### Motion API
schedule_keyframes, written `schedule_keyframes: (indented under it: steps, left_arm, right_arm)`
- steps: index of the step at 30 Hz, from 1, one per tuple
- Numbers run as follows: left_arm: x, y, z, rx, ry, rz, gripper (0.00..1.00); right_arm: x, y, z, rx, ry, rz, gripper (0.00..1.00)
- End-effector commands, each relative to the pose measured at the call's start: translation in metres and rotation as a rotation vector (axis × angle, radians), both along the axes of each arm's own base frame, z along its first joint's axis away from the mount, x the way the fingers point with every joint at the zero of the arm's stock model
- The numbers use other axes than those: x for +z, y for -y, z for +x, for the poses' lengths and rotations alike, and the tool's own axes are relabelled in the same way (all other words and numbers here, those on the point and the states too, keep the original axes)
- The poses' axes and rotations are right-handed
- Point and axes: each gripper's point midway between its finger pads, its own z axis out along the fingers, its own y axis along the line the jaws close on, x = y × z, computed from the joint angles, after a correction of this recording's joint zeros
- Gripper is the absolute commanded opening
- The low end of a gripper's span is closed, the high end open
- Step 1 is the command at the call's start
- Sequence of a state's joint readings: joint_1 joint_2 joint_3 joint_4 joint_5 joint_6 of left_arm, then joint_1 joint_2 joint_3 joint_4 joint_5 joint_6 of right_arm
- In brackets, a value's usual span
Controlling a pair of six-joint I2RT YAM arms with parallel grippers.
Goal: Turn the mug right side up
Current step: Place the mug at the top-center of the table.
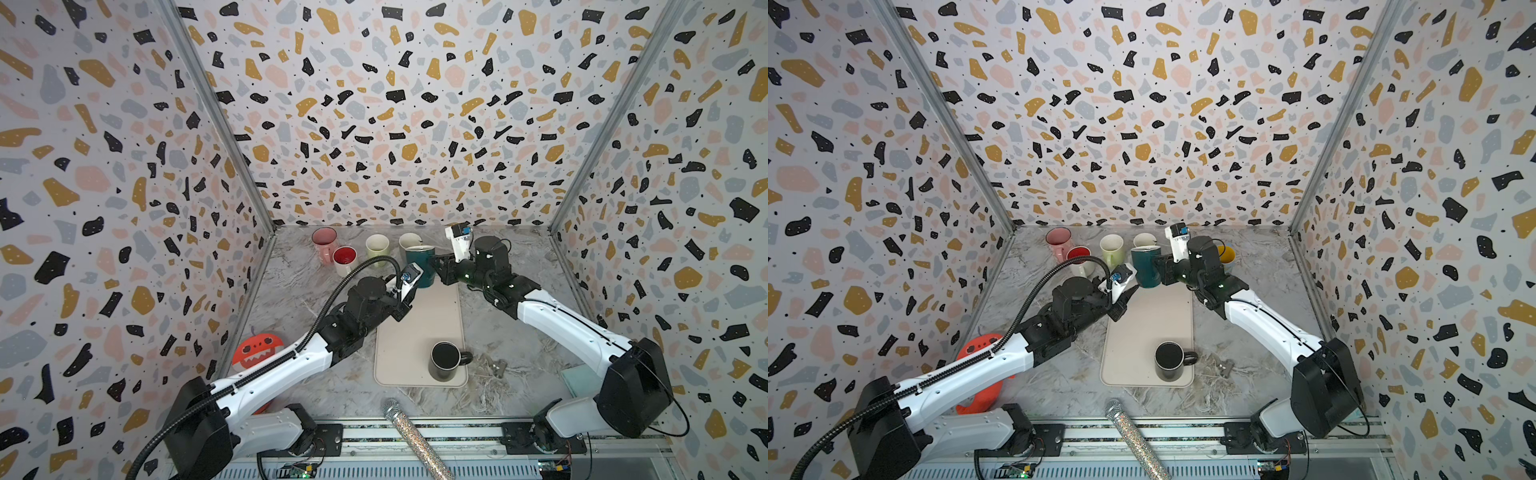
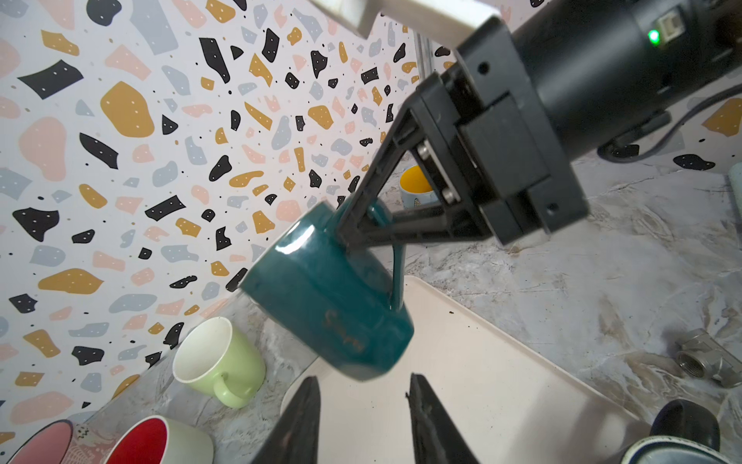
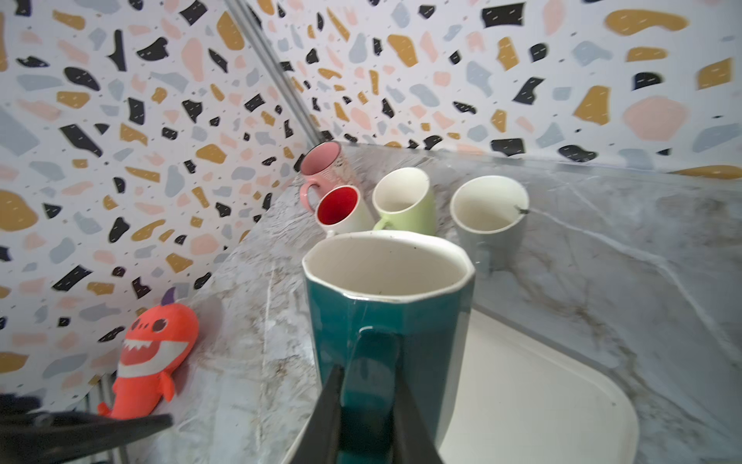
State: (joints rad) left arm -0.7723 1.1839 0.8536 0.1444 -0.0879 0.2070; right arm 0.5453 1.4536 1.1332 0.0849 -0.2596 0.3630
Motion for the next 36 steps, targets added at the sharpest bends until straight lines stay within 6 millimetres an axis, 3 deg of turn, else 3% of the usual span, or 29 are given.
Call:
schedule_keyframes:
  steps: [1,6,13,27,36]
  left_arm:
    - [0.030,-0.006,0.012,0.011,-0.043,-0.136,0.40]
    - [0.030,-0.022,0.042,-0.018,-0.245,-0.310,0.36]
    - [0.033,-0.011,0.054,-0.130,-0.391,-0.431,0.35]
    - [0.034,-0.014,0.068,-0.164,-0.440,-0.514,0.35]
    - [0.029,-0.018,0.072,-0.151,-0.453,-0.517,0.35]
  right_arm:
    - [0.039,0.004,0.021,-0.041,0.183,0.035,0.00]
    - [0.021,0.013,0.049,-0.134,0.292,-0.026,0.00]
    - [0.001,0.025,0.083,-0.273,0.428,-0.074,0.00]
    - [-0.035,0.045,0.134,-0.483,0.479,-0.086,0.00]
    - [-0.058,0.054,0.155,-0.538,0.477,-0.047,0.00]
